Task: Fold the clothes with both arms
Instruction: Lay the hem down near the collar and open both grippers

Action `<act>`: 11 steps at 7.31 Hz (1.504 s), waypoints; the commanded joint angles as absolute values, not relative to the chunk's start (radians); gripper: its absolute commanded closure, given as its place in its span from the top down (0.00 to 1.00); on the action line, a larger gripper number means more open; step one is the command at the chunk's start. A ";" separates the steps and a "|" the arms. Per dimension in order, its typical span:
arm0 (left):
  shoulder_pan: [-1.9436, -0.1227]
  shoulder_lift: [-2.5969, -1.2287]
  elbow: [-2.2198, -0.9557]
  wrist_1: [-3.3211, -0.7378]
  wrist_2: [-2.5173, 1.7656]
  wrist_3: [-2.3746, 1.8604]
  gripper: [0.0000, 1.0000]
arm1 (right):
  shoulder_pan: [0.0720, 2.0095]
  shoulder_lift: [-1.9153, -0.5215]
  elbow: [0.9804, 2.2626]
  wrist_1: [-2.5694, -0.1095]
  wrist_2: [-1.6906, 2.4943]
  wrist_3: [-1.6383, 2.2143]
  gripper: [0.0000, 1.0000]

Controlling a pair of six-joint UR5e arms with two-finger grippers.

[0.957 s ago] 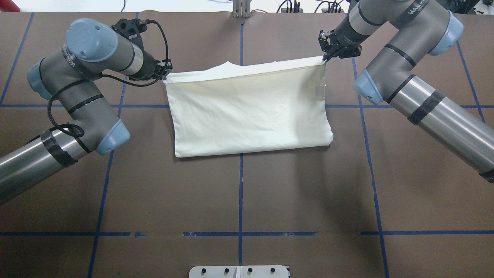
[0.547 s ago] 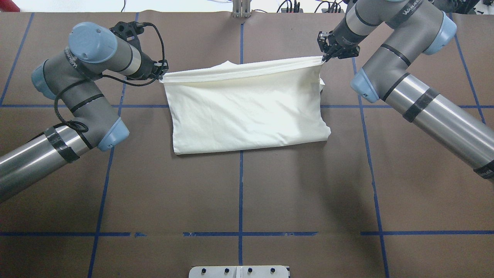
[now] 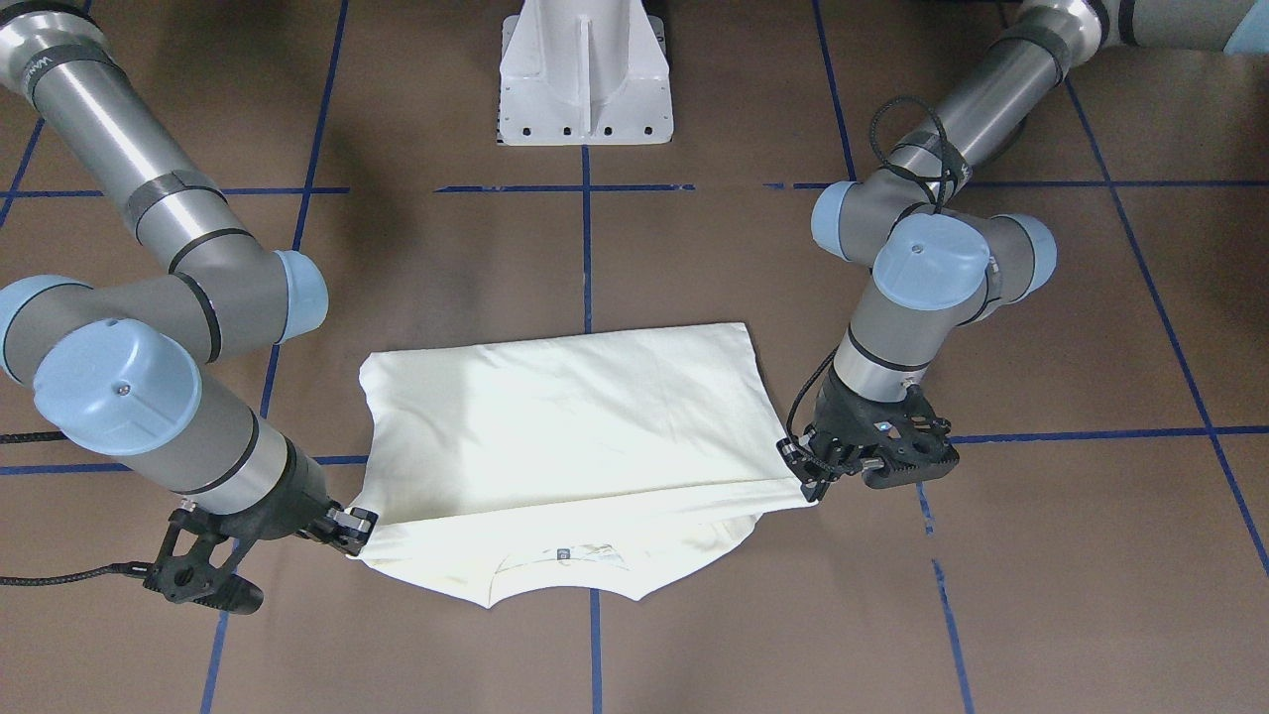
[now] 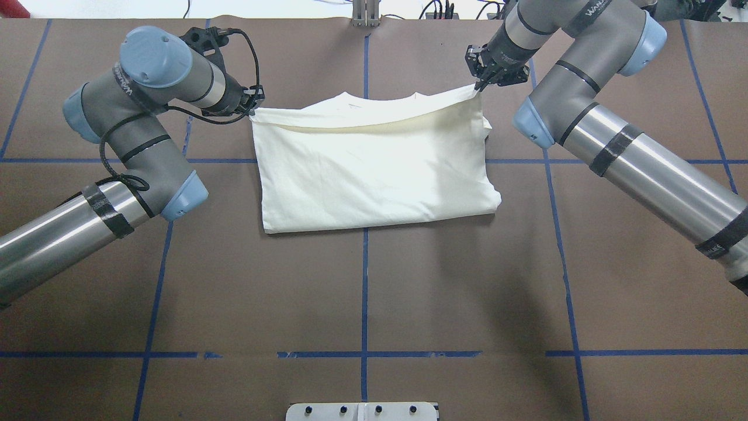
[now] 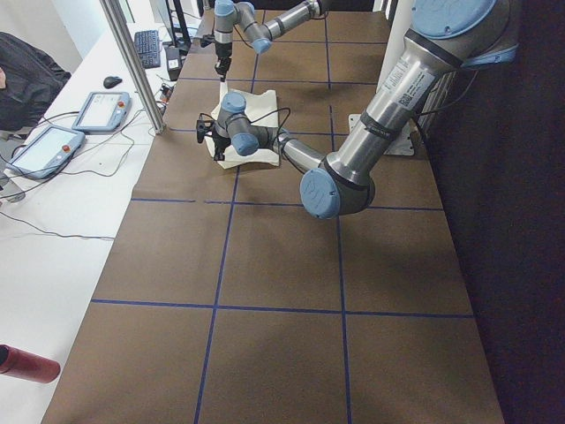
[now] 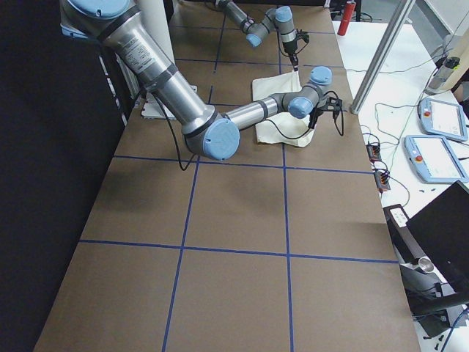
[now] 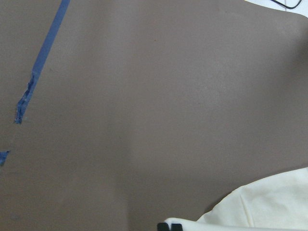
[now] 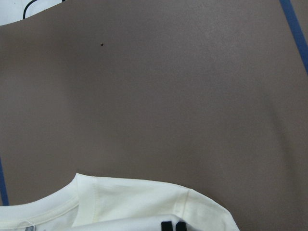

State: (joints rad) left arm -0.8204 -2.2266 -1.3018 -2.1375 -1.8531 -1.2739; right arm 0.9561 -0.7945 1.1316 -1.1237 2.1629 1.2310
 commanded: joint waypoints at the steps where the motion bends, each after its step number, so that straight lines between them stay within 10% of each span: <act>1: -0.819 -2.241 -1.304 -2.137 -1.853 -1.285 0.14 | 0.943 -0.808 1.129 -1.077 2.155 1.230 0.37; 2: -0.819 -2.244 -1.304 -2.135 -1.852 -1.293 0.68 | 0.943 -0.811 1.129 -1.074 2.155 1.230 0.99; 3: -0.819 -2.243 -1.305 -2.134 -1.852 -1.290 1.00 | 0.945 -0.824 1.140 -1.066 2.158 1.230 1.00; 11: -0.816 -2.178 -1.548 -2.010 -1.850 -1.296 1.00 | 0.724 -1.219 1.582 -1.066 2.049 1.290 0.99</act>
